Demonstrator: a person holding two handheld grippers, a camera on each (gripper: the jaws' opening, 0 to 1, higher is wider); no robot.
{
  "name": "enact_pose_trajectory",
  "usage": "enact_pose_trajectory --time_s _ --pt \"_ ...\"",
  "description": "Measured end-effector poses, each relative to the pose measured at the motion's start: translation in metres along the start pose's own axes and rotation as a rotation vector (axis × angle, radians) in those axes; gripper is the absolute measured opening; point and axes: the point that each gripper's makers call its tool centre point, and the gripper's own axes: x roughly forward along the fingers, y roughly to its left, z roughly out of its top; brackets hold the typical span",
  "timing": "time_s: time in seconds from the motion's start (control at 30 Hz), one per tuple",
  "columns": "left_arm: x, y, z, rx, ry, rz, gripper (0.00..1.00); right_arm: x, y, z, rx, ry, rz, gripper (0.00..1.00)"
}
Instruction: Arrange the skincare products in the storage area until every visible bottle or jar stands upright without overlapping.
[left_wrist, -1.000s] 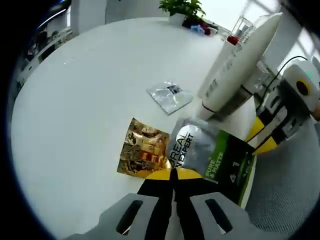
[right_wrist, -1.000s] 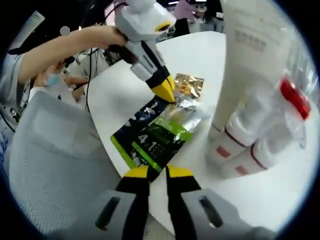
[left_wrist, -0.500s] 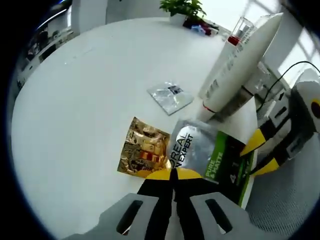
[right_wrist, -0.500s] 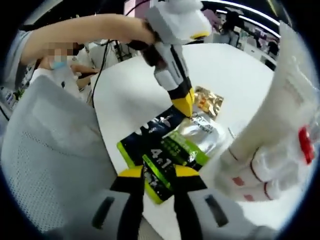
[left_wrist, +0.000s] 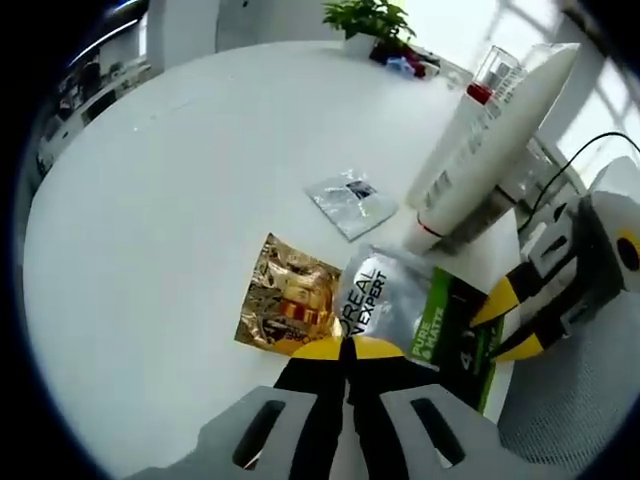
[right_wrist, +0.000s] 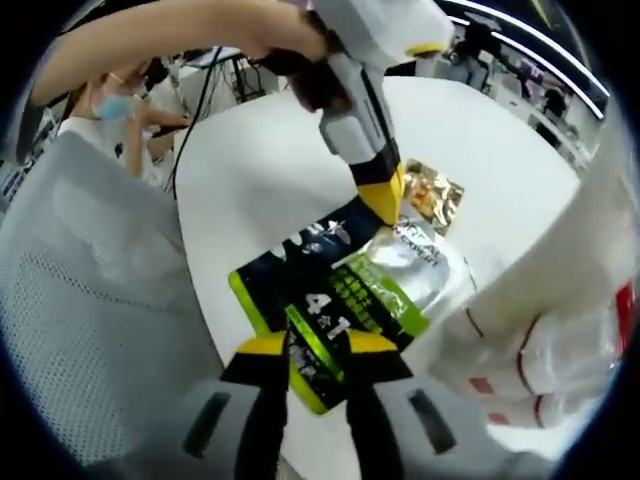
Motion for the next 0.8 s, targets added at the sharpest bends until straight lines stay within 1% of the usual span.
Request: enact_pose_trajectory --time_s 0.07,0.17,0.5,0.63,0.8 --pt "0.0 0.002 0.002 -0.001 -0.007 0.011 0.0 0.001 -0.003 0.001 -0.017 0.005 -0.014 0.22" --pt "0.001 0.004 0.003 0.003 -0.012 0.018 0.0 0.002 -0.005 0.002 -0.02 0.008 -0.023 0.22" --pt "0.003 0.013 0.011 0.002 -0.034 0.038 0.0 0.004 -0.013 0.005 -0.013 -0.008 -0.062 0.23" --pt "0.004 0.017 0.014 0.006 -0.04 0.049 0.0 0.005 -0.018 0.007 -0.033 -0.005 -0.092 0.24" --pt "0.004 0.021 0.016 0.005 -0.048 0.06 0.0 0.005 -0.022 0.008 -0.05 -0.002 -0.111 0.24"
